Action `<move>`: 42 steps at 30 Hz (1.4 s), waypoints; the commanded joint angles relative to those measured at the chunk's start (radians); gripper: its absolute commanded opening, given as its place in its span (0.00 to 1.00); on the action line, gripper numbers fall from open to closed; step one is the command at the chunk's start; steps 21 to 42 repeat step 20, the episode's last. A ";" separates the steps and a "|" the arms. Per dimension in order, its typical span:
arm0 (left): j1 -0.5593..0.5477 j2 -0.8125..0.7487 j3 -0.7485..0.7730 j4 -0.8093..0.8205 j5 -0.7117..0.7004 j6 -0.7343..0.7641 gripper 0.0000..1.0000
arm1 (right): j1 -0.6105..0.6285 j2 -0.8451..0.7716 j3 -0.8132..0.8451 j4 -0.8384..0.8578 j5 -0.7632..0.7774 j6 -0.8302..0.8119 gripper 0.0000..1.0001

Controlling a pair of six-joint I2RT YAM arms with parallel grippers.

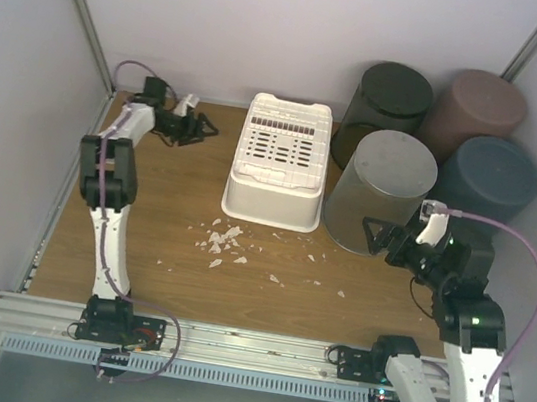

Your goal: Turn the large container upside down

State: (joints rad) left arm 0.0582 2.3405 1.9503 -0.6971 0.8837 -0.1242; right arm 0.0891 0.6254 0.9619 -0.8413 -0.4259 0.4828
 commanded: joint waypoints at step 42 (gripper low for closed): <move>0.358 -1.210 -0.662 0.200 -0.298 0.294 0.92 | 0.009 -0.144 0.057 0.099 0.062 -0.079 1.00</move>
